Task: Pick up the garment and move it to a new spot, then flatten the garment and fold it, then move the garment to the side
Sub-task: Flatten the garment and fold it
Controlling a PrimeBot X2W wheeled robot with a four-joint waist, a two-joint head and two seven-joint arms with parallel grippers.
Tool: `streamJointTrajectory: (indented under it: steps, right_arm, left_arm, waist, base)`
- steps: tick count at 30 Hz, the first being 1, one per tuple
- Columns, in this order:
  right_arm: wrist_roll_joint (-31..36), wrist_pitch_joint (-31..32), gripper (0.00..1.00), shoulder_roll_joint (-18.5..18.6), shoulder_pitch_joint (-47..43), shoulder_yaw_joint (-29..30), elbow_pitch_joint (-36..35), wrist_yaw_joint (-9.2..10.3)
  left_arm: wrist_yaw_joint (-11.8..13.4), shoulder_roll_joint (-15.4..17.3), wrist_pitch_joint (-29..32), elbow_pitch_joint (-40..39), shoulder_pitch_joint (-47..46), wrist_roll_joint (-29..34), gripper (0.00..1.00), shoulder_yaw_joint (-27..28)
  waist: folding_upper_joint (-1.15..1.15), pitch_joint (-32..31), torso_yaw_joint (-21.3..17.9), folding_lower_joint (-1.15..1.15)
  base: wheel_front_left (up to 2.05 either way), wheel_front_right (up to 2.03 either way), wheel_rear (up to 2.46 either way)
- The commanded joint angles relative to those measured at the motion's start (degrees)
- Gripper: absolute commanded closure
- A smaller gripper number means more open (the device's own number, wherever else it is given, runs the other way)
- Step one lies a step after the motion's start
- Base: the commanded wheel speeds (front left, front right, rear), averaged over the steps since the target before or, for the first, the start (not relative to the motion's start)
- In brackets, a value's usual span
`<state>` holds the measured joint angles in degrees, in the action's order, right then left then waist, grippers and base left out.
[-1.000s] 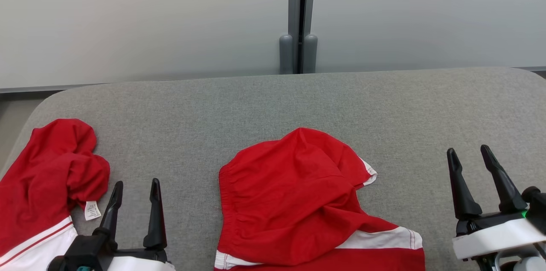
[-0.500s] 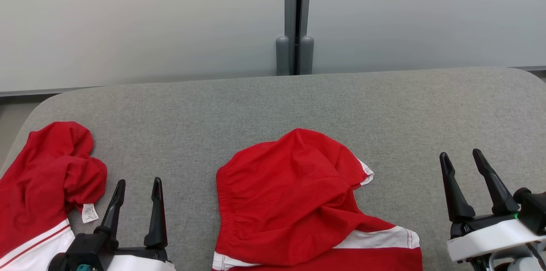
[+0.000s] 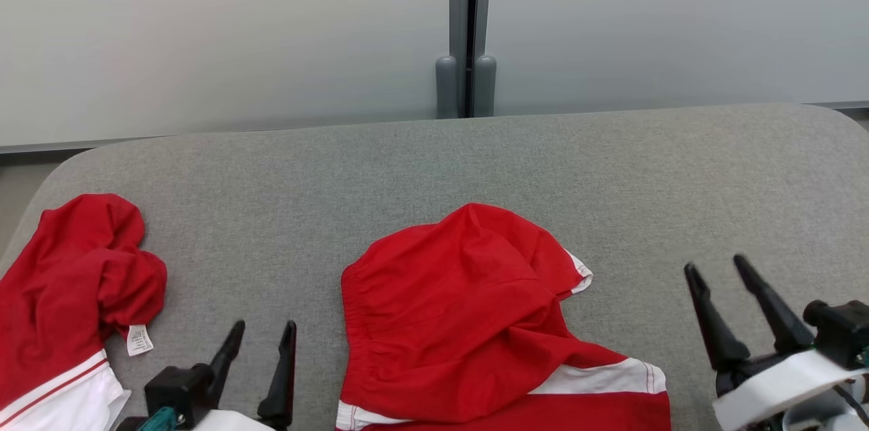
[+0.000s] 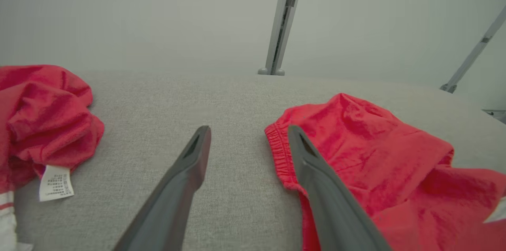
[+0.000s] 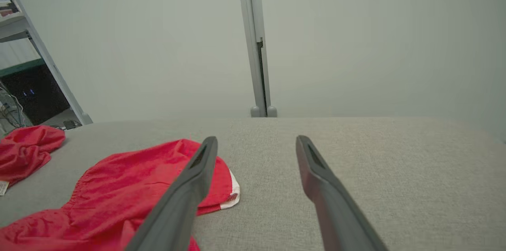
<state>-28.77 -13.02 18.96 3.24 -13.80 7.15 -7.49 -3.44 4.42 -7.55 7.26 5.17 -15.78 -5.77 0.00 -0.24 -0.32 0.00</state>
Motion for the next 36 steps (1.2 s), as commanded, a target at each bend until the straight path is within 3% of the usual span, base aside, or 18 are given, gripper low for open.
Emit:
streamJointTrajectory:
  steps: [1, 9, 18, 28, 35, 36]
  right_arm:
    - [-2.61, 2.49, 0.0, 2.21, -0.57, -1.68, 0.62, -0.01]
    - [-15.72, 14.19, 0.0, 7.47, -2.72, -8.85, 2.72, -0.02]
    - [-22.38, 20.07, 0.0, 8.09, -2.08, -13.52, 5.06, -0.01]
    - [-23.45, 19.02, 0.0, 7.87, -0.06, -15.52, 6.51, -0.01]
    - [-24.58, 17.84, 0.0, 8.53, 1.25, -17.81, 6.22, -0.02]
    - [-24.74, 17.7, 0.01, 8.66, 1.4, -18.16, 6.27, -0.02]
  left_arm:
    - [-0.65, 1.07, 3.34, -0.25, 0.7, -0.76, 0.0, -0.46]
    - [-2.42, 2.39, 18.03, -5.71, 2.93, -5.86, 0.0, -4.05]
    - [-2.64, 4.73, 28.92, -9.29, 5.28, -7.93, 0.0, -6.66]
    - [-3.12, 6.2, 33.71, -7.81, 3.81, -8.27, 0.0, -9.57]
    - [-3.54, 6.82, 33.6, -7.31, 2.75, -9.54, 0.0, -11.32]
    - [-3.57, 6.82, 33.38, -7.19, 2.6, -9.61, 0.12, -11.41]
  waist:
    - [0.0, 0.13, -0.09, 0.0]
    - [0.0, 1.99, -0.03, 0.0]
    - [0.0, 2.72, 0.1, 0.0]
    - [0.0, 3.08, -0.07, 0.0]
    - [0.0, 3.34, -0.85, 0.0]
    - [0.0, 3.35, -0.9, 0.0]
  base:
    - [0.0, 0.0, 0.0]
    - [0.0, 0.0, 0.0]
    - [0.0, 0.0, 0.0]
    - [0.0, 0.0, 0.0]
    - [0.0, 0.0, 0.0]
    - [0.0, 0.0, 0.0]
